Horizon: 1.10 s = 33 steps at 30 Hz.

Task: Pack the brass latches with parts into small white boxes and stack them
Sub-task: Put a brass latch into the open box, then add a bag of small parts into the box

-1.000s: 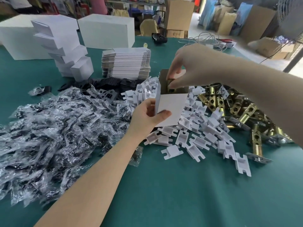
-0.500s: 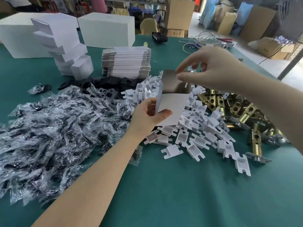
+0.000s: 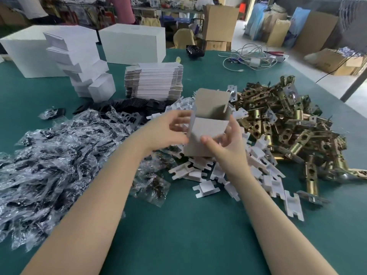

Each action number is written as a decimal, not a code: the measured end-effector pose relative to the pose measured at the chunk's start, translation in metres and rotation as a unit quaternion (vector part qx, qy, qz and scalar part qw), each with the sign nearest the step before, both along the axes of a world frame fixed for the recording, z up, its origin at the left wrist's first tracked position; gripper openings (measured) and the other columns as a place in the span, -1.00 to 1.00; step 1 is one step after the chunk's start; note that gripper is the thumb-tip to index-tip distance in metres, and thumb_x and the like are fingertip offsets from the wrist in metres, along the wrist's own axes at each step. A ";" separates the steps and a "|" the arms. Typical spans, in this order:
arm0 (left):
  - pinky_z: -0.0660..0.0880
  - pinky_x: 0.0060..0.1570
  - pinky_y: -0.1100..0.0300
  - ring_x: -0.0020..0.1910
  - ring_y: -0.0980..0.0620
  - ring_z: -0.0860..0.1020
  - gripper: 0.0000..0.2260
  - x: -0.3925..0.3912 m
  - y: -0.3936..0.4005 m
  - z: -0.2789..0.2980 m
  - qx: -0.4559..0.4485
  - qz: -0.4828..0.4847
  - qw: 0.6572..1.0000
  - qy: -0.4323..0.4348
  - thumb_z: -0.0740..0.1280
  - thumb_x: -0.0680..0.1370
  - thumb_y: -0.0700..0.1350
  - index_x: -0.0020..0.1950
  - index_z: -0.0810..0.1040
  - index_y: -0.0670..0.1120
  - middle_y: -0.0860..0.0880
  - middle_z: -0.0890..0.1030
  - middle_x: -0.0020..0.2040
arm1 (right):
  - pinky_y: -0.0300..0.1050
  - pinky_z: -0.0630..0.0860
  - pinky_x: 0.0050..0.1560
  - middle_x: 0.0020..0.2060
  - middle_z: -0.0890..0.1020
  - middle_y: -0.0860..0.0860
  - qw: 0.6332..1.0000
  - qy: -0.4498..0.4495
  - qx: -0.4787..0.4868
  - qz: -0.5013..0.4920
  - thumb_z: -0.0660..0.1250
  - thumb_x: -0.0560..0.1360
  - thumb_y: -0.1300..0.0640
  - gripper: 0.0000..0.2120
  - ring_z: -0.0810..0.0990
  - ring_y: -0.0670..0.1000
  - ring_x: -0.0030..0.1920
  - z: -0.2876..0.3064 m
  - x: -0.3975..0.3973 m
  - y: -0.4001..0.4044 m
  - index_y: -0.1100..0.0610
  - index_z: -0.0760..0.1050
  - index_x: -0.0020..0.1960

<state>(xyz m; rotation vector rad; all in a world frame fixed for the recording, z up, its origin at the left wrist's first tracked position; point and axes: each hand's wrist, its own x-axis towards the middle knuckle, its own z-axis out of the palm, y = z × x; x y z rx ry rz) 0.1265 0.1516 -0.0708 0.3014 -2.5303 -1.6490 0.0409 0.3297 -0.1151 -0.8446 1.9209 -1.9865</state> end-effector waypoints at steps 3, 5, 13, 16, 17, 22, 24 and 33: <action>0.55 0.21 0.04 0.11 0.19 0.61 -0.60 -0.002 -0.027 0.017 -0.082 0.036 0.996 -0.019 0.47 0.49 -0.17 0.12 0.52 0.31 0.20 0.61 0.16 | -0.10 0.55 0.21 0.24 0.54 -0.13 0.998 0.050 0.023 -0.012 0.59 0.17 -0.15 -0.09 0.51 -0.14 0.26 -0.007 0.002 -0.004 -0.04 0.29 0.43; 0.53 0.08 0.17 0.03 0.21 0.58 -0.70 -0.010 -0.040 0.021 -0.163 0.064 0.983 -0.052 0.42 0.53 -0.12 0.14 0.55 0.25 0.15 0.62 0.17 | -0.14 0.57 0.17 0.15 0.55 -0.31 0.998 0.053 0.029 -0.008 0.59 0.17 -0.17 -0.26 0.51 -0.23 0.20 -0.012 0.003 -0.004 -0.24 0.35 0.28; 0.42 0.11 0.13 0.27 -0.05 0.52 -0.64 -0.053 -0.047 0.009 -0.356 0.063 0.923 -0.128 0.25 0.63 0.12 0.42 0.50 0.08 -0.01 0.49 0.43 | -0.52 0.42 -0.11 -0.03 0.51 -0.51 0.993 0.098 0.024 -0.067 0.63 0.29 0.05 -0.44 0.48 -0.41 0.05 -0.019 0.007 -0.010 -0.23 0.34 0.08; 0.49 0.11 0.09 0.09 0.06 0.54 -0.81 -0.054 -0.044 0.009 -0.367 0.065 0.921 -0.110 0.34 0.58 0.10 0.17 0.61 0.15 0.09 0.60 0.25 | -0.57 0.41 -0.19 -0.05 0.49 -0.54 0.991 0.107 0.013 -0.080 0.63 0.29 0.08 -0.41 0.47 -0.45 0.02 -0.020 0.009 -0.010 -0.23 0.32 0.08; 0.52 0.13 0.05 0.08 0.07 0.54 -0.81 -0.055 -0.044 0.008 -0.378 0.075 0.916 -0.110 0.36 0.57 0.07 0.17 0.62 0.14 0.10 0.61 0.22 | -0.58 0.40 -0.20 -0.05 0.49 -0.54 0.991 0.110 0.013 -0.080 0.64 0.29 0.07 -0.41 0.46 -0.46 0.03 -0.020 0.009 -0.010 -0.24 0.32 0.08; 0.53 0.19 0.04 0.09 0.05 0.56 -0.64 -0.053 -0.048 0.005 -0.350 0.126 0.924 -0.087 0.35 0.56 -0.12 0.36 0.55 0.06 0.07 0.62 0.21 | -0.56 0.40 -0.15 -0.02 0.49 -0.54 0.992 0.108 0.017 -0.069 0.64 0.28 0.04 -0.39 0.46 -0.45 0.05 -0.020 0.009 -0.009 -0.24 0.31 0.11; 0.54 0.13 0.01 0.06 -0.02 0.54 -0.61 -0.053 -0.048 0.007 -0.381 0.114 0.912 -0.100 0.28 0.56 -0.19 0.39 0.54 0.03 -0.01 0.59 0.23 | -0.54 0.40 -0.11 -0.01 0.49 -0.53 0.992 0.108 0.023 -0.066 0.64 0.26 0.01 -0.37 0.47 -0.43 0.07 -0.019 0.009 -0.010 -0.25 0.30 0.12; 0.33 -0.19 0.11 -0.10 -0.11 0.44 -0.67 -0.063 -0.038 0.005 -0.534 0.063 0.827 -0.163 0.17 0.59 0.16 -0.30 0.49 0.05 -0.05 0.44 -0.08 | -0.53 0.40 -0.09 0.00 0.47 -0.54 0.992 0.113 0.027 -0.058 0.63 0.27 -0.02 -0.36 0.45 -0.44 0.08 -0.020 0.006 -0.009 -0.25 0.28 0.13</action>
